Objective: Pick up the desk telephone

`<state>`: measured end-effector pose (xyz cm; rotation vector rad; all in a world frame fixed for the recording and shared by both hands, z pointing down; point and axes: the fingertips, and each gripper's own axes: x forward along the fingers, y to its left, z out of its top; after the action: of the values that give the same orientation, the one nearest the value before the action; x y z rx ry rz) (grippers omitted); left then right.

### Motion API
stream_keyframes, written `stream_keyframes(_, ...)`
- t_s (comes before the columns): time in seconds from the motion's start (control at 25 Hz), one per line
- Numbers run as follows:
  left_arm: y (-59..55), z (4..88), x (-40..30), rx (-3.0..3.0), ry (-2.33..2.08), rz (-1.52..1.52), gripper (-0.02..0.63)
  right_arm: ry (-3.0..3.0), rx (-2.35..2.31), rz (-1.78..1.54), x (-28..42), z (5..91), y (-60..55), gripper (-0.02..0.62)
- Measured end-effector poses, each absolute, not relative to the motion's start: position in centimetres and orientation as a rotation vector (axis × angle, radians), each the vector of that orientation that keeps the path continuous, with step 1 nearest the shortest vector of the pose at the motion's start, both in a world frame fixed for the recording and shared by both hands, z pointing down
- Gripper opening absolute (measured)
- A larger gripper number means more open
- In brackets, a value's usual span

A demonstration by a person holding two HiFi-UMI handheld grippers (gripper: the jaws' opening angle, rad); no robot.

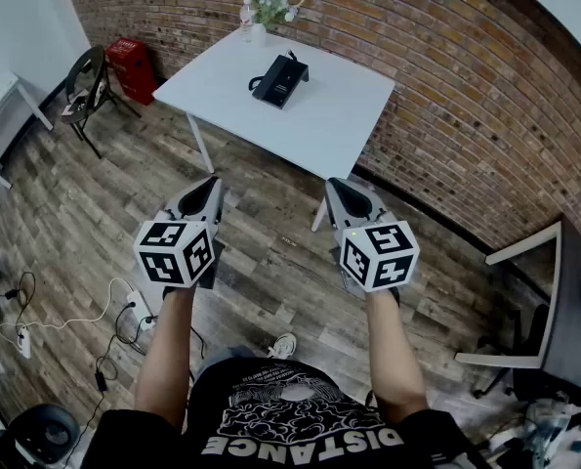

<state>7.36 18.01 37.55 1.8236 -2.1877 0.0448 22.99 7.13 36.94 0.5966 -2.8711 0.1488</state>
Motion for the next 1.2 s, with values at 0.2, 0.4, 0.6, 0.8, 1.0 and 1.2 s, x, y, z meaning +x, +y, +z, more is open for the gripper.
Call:
stream_keyframes(0.2,17.9,37.8,7.2,1.802,-2.190,0.033,0.009,-2.869,0.601,0.154,23.1,37.5,7.1,0.002)
stream_keyframes(0.4,17.0,37.8,7.2,1.826,-2.169,0.011,0.010,-2.872,0.603,0.168,22.9,37.6,6.5,0.003)
stream_keyframes(0.6,15.6,38.3,6.1,1.839,-2.147,-0.012,0.011,-2.869,0.603,0.169,21.9,38.0,5.4,0.003)
stream_keyframes(0.8,13.6,38.9,3.9,1.847,-2.137,-0.025,0.023,-2.856,0.611,0.176,19.8,38.7,3.5,0.009)
stream_keyframes(1.0,10.7,39.3,0.7,1.879,-2.093,-0.025,0.055,-2.843,0.625,0.190,16.3,39.3,1.3,0.042)
stream_keyframes(1.2,7.0,39.4,-3.5,1.922,-2.040,-0.020,0.083,-2.825,0.660,0.211,12.0,39.5,-1.7,0.058)
